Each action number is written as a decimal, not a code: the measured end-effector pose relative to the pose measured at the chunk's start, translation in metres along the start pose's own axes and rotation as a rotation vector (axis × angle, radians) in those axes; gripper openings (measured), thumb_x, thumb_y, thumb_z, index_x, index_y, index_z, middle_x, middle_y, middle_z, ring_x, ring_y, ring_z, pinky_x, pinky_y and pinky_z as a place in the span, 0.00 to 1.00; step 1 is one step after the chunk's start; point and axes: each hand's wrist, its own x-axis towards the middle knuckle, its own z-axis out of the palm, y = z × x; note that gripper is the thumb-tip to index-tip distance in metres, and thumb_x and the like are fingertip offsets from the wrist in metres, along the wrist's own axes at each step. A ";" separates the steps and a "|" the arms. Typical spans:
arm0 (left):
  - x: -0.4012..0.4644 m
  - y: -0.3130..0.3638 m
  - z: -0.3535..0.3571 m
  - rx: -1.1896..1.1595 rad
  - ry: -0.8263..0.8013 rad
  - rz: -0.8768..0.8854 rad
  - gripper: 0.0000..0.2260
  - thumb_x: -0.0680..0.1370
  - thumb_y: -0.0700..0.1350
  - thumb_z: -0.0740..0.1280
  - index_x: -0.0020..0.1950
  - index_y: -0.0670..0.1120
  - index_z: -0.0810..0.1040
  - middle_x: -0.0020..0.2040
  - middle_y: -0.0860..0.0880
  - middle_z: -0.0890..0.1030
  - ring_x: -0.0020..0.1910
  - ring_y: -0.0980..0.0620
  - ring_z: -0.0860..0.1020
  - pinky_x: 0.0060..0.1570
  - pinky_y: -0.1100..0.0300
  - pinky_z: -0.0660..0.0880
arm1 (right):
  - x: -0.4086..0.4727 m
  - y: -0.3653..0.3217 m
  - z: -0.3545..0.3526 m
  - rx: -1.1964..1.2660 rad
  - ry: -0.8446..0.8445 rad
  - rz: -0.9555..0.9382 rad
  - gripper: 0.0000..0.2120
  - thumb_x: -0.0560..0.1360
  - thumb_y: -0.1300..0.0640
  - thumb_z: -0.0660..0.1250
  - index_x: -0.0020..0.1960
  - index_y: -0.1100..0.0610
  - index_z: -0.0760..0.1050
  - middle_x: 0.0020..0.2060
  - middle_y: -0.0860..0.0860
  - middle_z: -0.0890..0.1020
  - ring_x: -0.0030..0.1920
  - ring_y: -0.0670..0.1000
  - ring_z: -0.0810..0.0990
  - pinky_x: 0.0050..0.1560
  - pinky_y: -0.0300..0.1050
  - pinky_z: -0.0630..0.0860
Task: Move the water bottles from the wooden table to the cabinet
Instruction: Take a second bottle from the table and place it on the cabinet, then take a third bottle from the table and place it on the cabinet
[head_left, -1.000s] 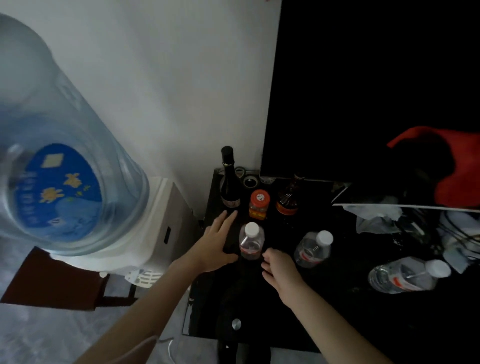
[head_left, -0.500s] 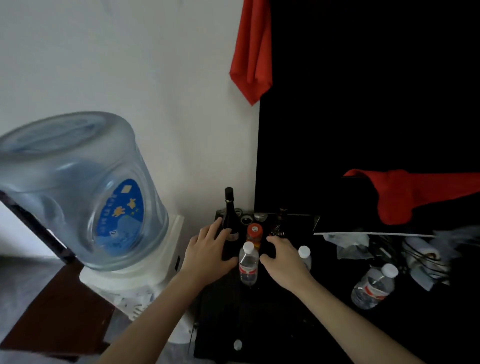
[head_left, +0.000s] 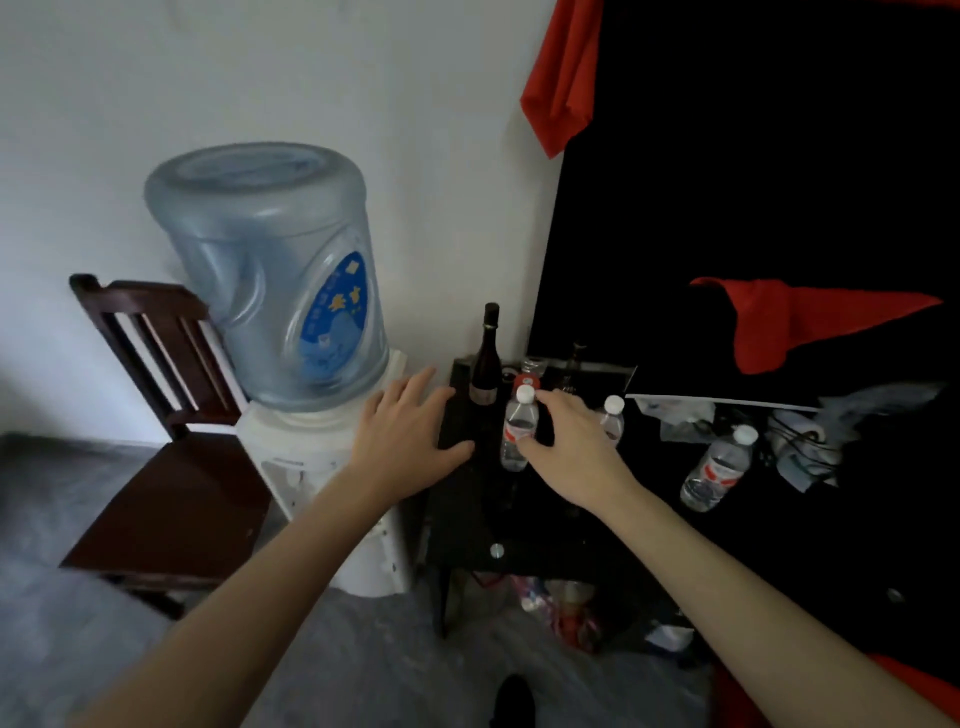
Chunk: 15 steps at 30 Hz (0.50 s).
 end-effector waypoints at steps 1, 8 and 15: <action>-0.015 -0.008 -0.002 0.002 0.002 -0.028 0.36 0.73 0.70 0.60 0.78 0.54 0.67 0.83 0.48 0.58 0.80 0.45 0.60 0.76 0.47 0.59 | -0.009 -0.010 0.005 0.000 -0.029 -0.015 0.31 0.78 0.48 0.66 0.77 0.52 0.60 0.75 0.51 0.64 0.75 0.53 0.62 0.70 0.49 0.66; -0.118 -0.075 -0.027 0.016 0.044 -0.257 0.33 0.76 0.67 0.66 0.77 0.54 0.68 0.83 0.48 0.59 0.81 0.44 0.59 0.77 0.44 0.58 | -0.044 -0.097 0.043 0.003 -0.246 -0.194 0.34 0.78 0.45 0.65 0.79 0.53 0.57 0.78 0.52 0.59 0.77 0.54 0.57 0.74 0.52 0.61; -0.221 -0.130 -0.061 0.027 0.112 -0.615 0.33 0.76 0.67 0.64 0.78 0.54 0.66 0.83 0.48 0.57 0.80 0.44 0.59 0.76 0.45 0.58 | -0.063 -0.206 0.095 -0.060 -0.417 -0.553 0.36 0.75 0.46 0.67 0.78 0.55 0.59 0.76 0.54 0.63 0.75 0.55 0.61 0.74 0.51 0.61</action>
